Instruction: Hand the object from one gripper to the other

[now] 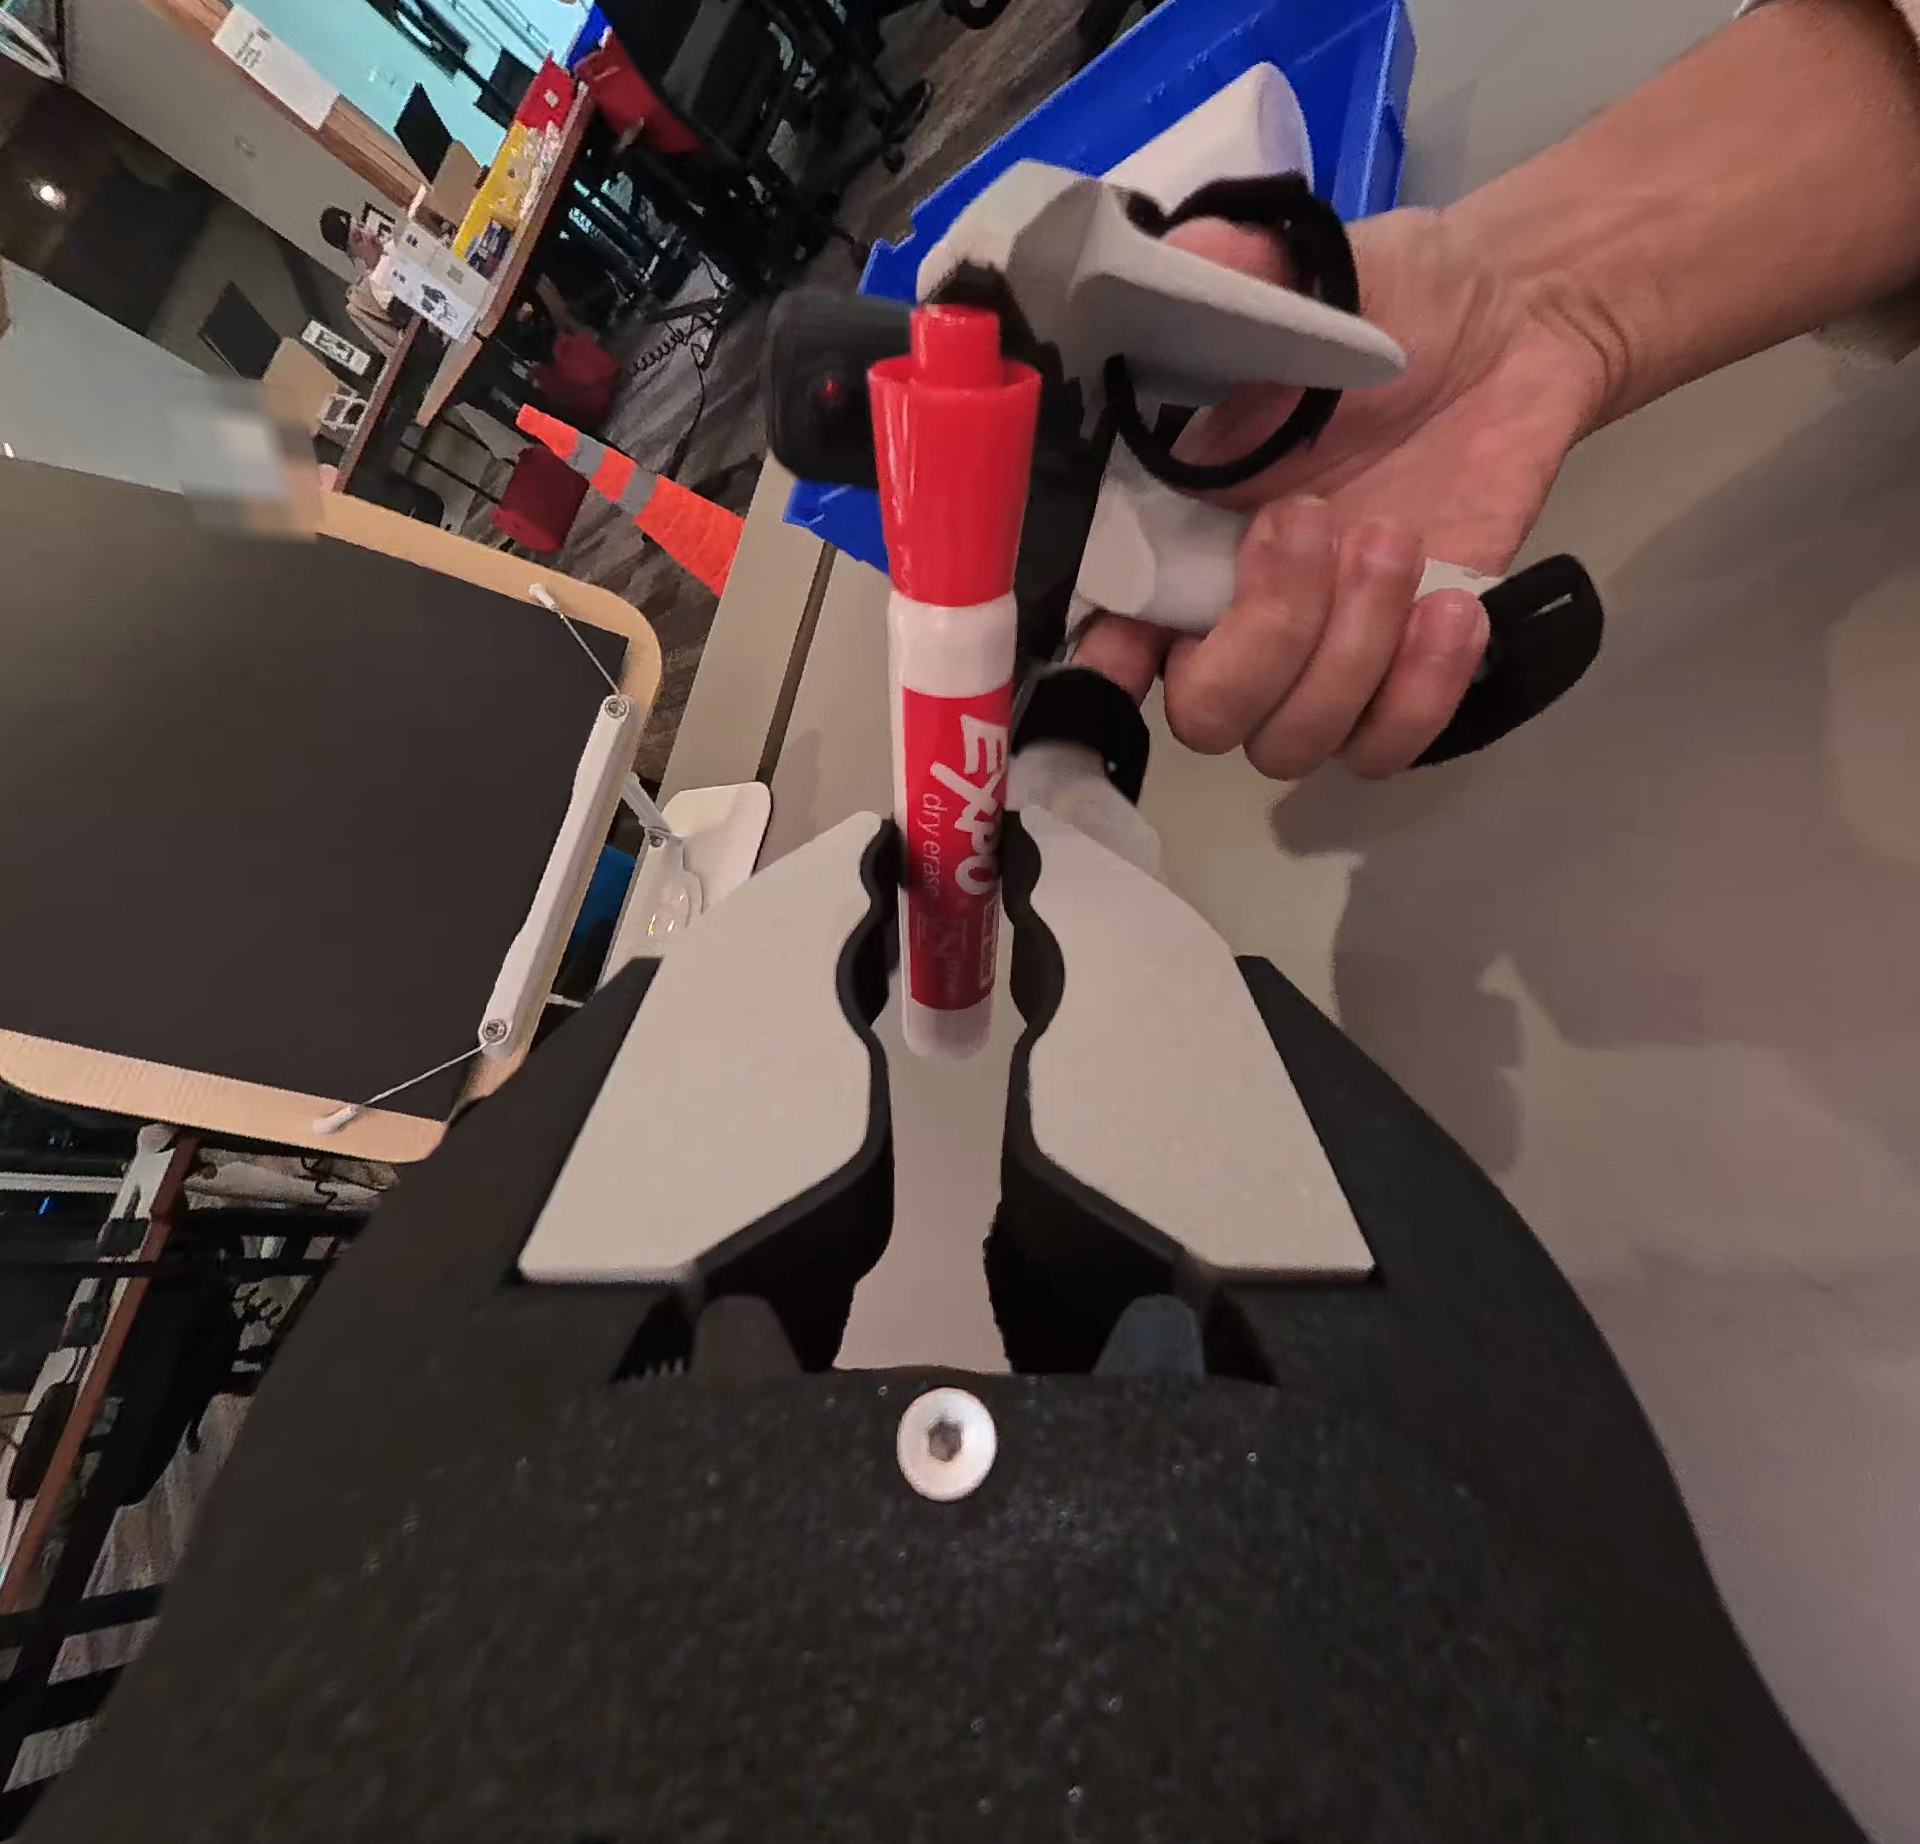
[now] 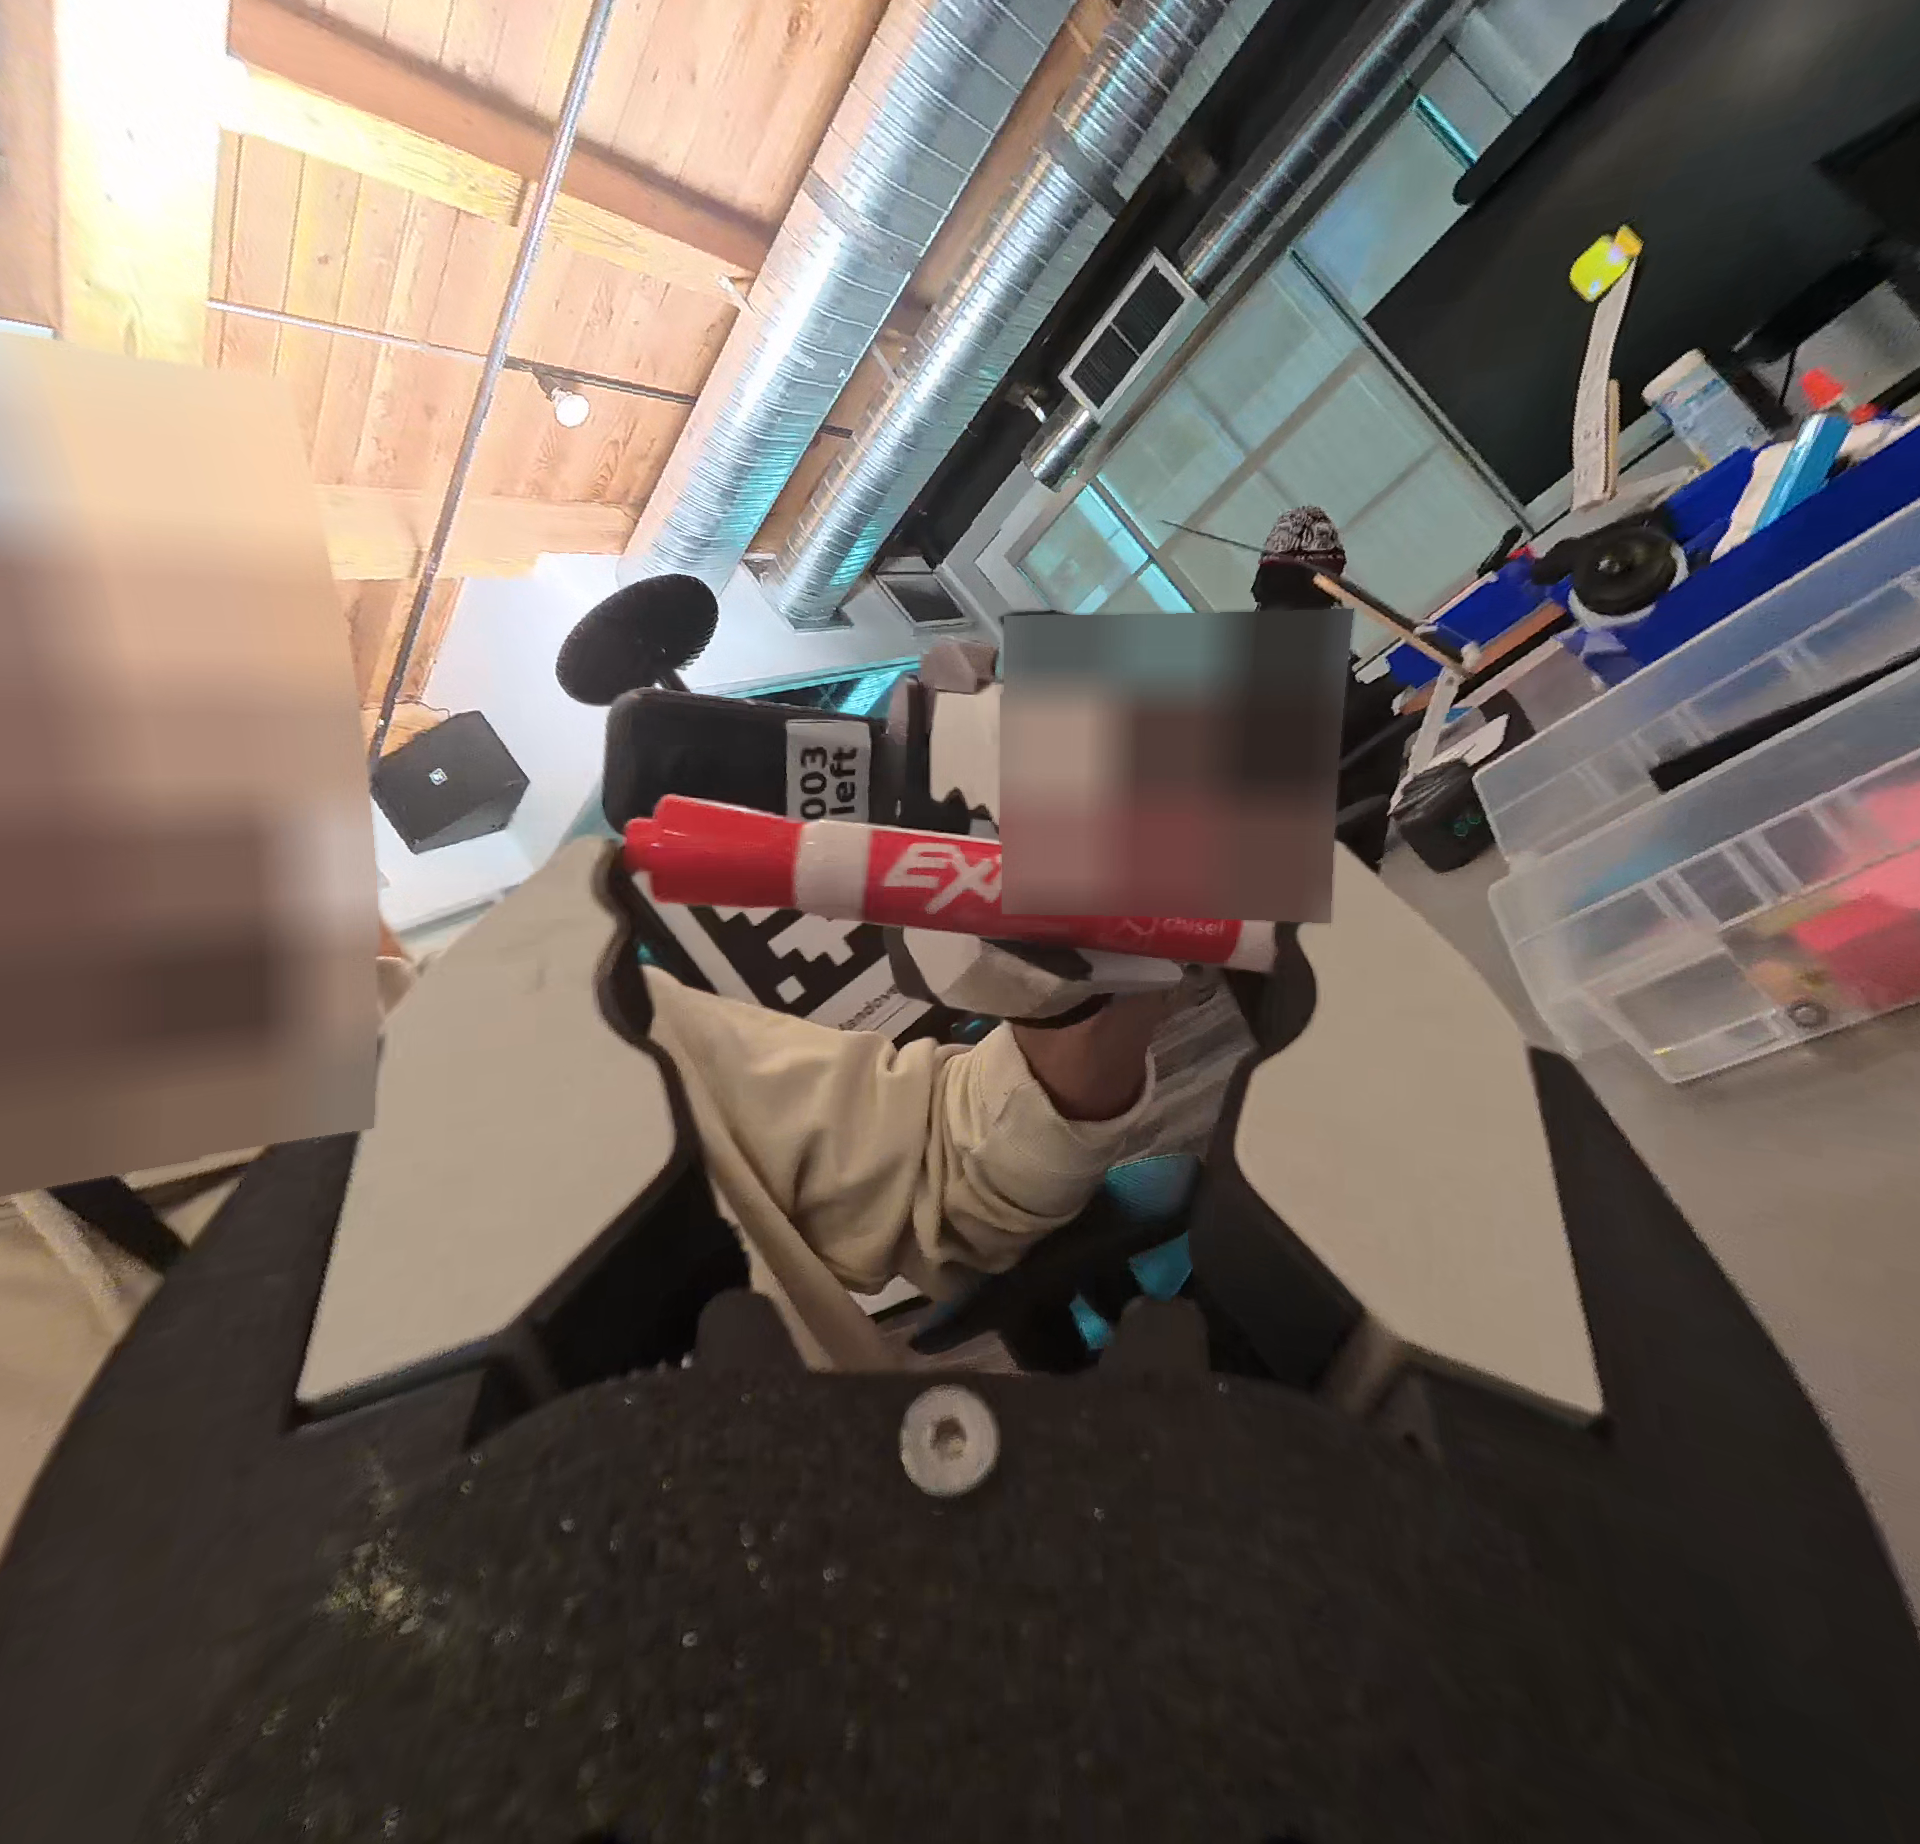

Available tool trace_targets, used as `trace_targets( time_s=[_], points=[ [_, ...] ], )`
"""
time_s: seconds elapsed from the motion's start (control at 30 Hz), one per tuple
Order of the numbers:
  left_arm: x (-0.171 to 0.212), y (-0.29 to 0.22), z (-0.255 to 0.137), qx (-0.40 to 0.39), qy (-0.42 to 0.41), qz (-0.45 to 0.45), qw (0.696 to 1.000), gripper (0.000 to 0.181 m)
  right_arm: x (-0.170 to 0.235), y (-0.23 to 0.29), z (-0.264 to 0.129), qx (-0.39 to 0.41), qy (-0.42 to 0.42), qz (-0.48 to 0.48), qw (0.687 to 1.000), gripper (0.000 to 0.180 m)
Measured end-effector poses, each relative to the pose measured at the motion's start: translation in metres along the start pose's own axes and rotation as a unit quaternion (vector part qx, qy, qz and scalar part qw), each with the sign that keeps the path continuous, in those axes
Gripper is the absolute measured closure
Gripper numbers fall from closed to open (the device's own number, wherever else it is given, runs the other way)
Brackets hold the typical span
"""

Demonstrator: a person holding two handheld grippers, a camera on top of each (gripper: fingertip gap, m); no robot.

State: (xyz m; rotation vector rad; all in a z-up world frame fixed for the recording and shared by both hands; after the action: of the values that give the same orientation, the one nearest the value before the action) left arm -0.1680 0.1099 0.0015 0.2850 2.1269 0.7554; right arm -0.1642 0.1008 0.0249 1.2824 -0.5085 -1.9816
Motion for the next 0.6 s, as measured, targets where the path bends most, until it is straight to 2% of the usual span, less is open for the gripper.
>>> trace_targets(
  time_s=[0.03,0.13,0.2,0.23,0.33,0.4,0.47,0.6],
  points=[
    [0.002,0.002,0.0,-0.001,-0.001,-0.007,1.0,0.162,-0.004,-0.003,-0.004,0.015,-0.005,-0.014,1.0,0.068],
    [0.014,0.015,0.001,0.002,-0.014,-0.078,0.997,0.162,-0.015,-0.021,-0.02,0.101,-0.003,-0.053,0.993,0.077],
    [0.033,0.021,0.005,0.029,-0.02,-0.162,0.986,0.162,-0.022,-0.035,-0.032,0.17,0.002,-0.101,0.98,0.081],
    [0.041,0.023,0.007,0.048,-0.028,-0.207,0.977,0.162,-0.026,-0.042,-0.039,0.208,0.007,-0.139,0.968,0.089],
    [0.06,0.016,0.015,0.142,-0.058,-0.339,0.928,0.162,-0.033,-0.057,-0.057,0.301,0.036,-0.243,0.921,0.094],
    [0.061,0.007,0.017,0.206,-0.09,-0.395,0.89,0.162,-0.033,-0.057,-0.061,0.314,0.051,-0.278,0.906,0.101],
    [0.061,-0.001,0.02,0.239,-0.093,-0.417,0.872,0.162,-0.032,-0.054,-0.06,0.309,0.059,-0.284,0.906,0.103],
    [0.079,-0.027,0.028,0.248,0.042,-0.341,0.906,0.162,-0.01,-0.051,-0.056,0.297,0.156,-0.266,0.904,0.116]
  ],
)
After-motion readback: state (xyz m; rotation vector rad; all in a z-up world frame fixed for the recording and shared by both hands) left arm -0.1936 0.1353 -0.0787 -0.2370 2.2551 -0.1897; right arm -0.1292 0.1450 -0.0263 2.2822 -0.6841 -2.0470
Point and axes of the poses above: each gripper's, where its closed fingertips meet, z out along the fingers, x out of its underside, y = z × x across the jaws, the point moved 1 cm from there along -z, back along the fingers, and after that the axes turned 6 degrees about x, right-handed, at the moved point
